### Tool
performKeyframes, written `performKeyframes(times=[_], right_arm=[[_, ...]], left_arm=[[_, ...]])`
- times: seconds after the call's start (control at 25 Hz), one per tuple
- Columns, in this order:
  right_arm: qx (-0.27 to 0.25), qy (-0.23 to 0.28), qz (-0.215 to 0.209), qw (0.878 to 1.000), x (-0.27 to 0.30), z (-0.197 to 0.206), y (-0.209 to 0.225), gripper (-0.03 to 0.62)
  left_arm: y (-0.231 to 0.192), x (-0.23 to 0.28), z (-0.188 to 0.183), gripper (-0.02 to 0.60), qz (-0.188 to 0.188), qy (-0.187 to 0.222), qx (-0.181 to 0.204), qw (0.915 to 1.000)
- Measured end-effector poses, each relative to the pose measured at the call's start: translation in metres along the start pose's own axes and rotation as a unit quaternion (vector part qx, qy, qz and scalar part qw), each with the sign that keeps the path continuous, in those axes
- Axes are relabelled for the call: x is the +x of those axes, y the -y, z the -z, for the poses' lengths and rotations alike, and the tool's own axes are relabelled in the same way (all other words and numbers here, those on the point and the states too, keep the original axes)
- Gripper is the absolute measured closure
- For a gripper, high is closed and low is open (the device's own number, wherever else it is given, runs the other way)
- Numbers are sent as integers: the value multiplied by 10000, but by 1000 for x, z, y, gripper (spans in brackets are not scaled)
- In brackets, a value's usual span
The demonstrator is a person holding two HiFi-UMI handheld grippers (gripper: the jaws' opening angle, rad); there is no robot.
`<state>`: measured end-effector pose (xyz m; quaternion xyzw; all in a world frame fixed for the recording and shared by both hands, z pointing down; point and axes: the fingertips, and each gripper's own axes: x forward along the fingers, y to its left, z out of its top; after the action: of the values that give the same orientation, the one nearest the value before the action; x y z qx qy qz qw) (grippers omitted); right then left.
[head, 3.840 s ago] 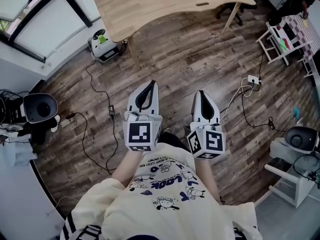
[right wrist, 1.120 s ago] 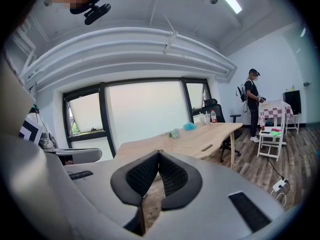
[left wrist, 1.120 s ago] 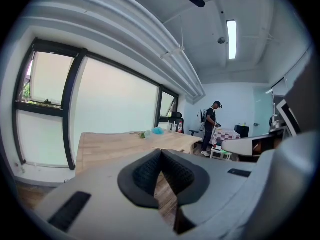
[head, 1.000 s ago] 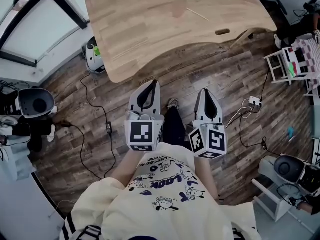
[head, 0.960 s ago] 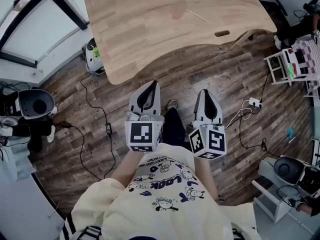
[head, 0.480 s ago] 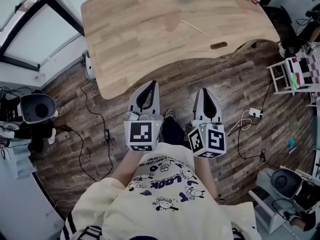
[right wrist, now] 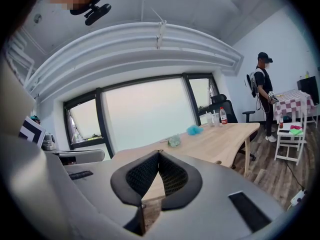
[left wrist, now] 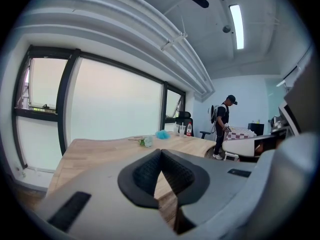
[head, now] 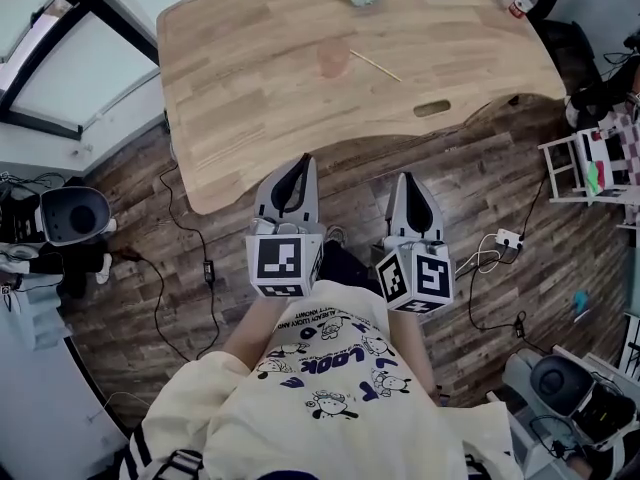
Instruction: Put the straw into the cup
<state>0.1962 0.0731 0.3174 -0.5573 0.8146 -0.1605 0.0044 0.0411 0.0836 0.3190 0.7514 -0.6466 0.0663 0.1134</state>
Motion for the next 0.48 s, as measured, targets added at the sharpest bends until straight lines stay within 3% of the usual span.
performKeyframes(times=[0.48], right_arm=[[99, -78, -101, 9999, 30, -2, 22, 595]], left_arm=[[9, 38, 1, 549, 24, -92, -46, 9999]])
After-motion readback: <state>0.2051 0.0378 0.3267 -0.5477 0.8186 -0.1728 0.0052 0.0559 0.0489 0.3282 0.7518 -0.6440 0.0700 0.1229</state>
